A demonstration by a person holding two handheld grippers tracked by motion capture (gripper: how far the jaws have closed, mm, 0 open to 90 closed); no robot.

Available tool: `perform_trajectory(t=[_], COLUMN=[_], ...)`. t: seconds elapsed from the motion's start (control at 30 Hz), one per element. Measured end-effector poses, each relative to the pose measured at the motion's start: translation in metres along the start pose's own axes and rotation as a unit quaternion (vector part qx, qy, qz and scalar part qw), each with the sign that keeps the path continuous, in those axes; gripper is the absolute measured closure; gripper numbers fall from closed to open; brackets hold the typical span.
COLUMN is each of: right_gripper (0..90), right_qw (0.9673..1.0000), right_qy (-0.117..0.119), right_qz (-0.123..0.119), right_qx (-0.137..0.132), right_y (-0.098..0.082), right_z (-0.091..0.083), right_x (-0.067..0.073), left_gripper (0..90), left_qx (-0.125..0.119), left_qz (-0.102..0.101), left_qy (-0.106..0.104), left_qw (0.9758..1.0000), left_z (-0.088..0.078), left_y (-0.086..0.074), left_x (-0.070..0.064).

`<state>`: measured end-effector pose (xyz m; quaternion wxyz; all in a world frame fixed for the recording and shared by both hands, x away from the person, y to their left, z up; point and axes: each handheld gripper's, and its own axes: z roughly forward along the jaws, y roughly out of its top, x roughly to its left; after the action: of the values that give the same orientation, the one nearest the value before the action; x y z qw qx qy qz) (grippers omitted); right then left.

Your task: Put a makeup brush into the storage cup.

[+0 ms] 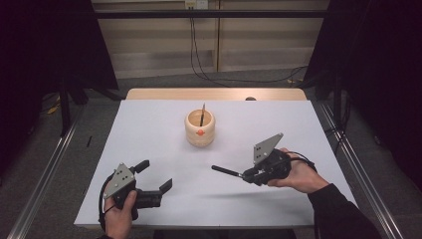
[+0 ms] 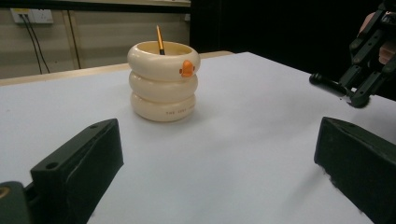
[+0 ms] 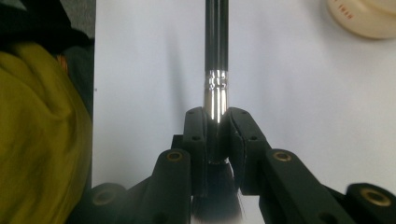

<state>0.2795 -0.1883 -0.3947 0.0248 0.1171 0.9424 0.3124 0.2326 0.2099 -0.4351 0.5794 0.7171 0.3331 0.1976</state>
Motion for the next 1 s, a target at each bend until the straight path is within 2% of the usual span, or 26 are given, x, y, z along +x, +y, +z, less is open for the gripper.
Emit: perform_trajectory(t=[0.13, 0.43, 0.57, 0.6, 0.63, 0.67, 0.73, 0.8, 0.83, 1.0], right_gripper=[77.5, 77.5, 77.5, 77.5, 77.5, 77.5, 77.6, 77.5, 77.5, 77.5], right_qw=[0.9997, 0.9982, 0.9985, 0.9981, 0.9982, 0.9981, 0.9978, 0.9974, 0.9977, 0.9979], right_qy=[0.011, 0.023, 0.021, 0.026, 0.023, 0.025, 0.024, 0.026, 0.025, 0.022], right_qz=[-0.009, -0.006, -0.007, -0.014, -0.009, -0.014, -0.002, -0.002, -0.008, -0.007], right_qx=[0.020, 0.055, 0.051, 0.054, 0.054, 0.055, 0.062, 0.067, 0.063, 0.060], right_y=[0.001, 0.003, 0.001, 0.000, 0.000, 0.000, -0.001, -0.002, -0.002, -0.002], right_z=[0.003, 0.012, 0.012, 0.012, 0.013, 0.013, 0.015, 0.016, 0.016, 0.016], right_x=[0.000, -0.001, 0.000, 0.001, 0.003, 0.002, 0.002, 0.002, 0.002, 0.000], left_gripper=[1.0, 1.0, 1.0, 1.0, 1.0, 1.0, 1.0, 1.0, 1.0, 1.0], left_qx=[0.002, 0.003, 0.004, 0.003, 0.004, 0.003, 0.000, -0.001, 0.000, 0.000], left_qz=[0.001, 0.005, 0.005, 0.004, 0.004, 0.004, 0.006, 0.014, 0.013, 0.013], left_qy=[-0.003, -0.004, -0.006, -0.007, -0.007, -0.007, -0.008, -0.013, -0.013, -0.025], left_qw=[1.0000, 1.0000, 1.0000, 1.0000, 1.0000, 1.0000, 1.0000, 0.9998, 0.9998, 0.9996], left_z=[0.001, 0.001, 0.001, 0.001, 0.001, 0.001, 0.000, 0.000, 0.000, 0.001], left_y=[0.000, 0.000, 0.000, 0.000, 0.000, 0.001, 0.001, 0.001, 0.001, 0.005], left_x=[0.000, 0.000, 0.000, 0.000, 0.000, 0.000, -0.001, -0.001, -0.001, -0.002])
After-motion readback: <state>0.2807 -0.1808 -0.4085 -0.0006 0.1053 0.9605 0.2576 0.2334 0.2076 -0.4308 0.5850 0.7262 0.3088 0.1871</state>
